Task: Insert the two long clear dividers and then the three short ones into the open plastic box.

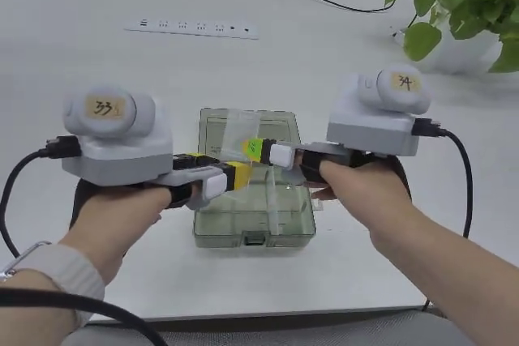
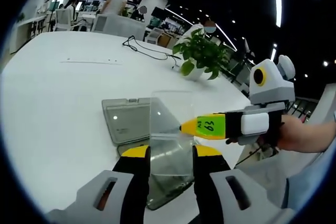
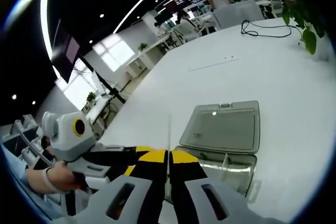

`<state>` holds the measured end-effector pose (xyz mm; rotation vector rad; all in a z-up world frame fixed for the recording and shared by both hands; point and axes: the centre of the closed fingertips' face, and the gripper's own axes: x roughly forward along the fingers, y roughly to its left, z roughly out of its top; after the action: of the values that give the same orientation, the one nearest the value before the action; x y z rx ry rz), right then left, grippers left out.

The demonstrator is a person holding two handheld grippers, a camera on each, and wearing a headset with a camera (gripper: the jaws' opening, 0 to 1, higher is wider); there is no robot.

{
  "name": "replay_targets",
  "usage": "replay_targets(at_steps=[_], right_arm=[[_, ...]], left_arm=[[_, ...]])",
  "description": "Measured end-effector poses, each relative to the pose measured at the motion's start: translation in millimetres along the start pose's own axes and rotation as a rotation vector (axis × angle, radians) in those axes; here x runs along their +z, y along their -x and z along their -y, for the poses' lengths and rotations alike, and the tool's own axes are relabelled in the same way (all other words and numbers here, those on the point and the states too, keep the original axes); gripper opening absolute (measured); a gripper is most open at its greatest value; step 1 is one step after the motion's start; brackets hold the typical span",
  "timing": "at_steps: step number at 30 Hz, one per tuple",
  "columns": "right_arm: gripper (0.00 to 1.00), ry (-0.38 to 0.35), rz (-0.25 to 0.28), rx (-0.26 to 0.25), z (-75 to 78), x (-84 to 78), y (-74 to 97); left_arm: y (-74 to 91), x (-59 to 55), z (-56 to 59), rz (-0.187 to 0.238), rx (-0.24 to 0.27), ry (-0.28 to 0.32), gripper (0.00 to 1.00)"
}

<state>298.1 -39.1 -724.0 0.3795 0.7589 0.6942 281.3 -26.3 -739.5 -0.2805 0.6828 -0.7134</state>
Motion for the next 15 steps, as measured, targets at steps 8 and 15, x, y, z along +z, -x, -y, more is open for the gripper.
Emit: replay_targets(at_steps=[8,15], right_arm=[[0.02,0.023,-0.039,-0.016,-5.4,3.3,1.7],[0.02,-0.009,-0.122,-0.041,-0.9,-1.4,6.6]], left_arm=[[6.6,-1.8,-3.7,0.007,-0.03,-0.137,0.49],[12.7,-17.9,-16.4,-0.032,-0.062,-0.32,0.75]])
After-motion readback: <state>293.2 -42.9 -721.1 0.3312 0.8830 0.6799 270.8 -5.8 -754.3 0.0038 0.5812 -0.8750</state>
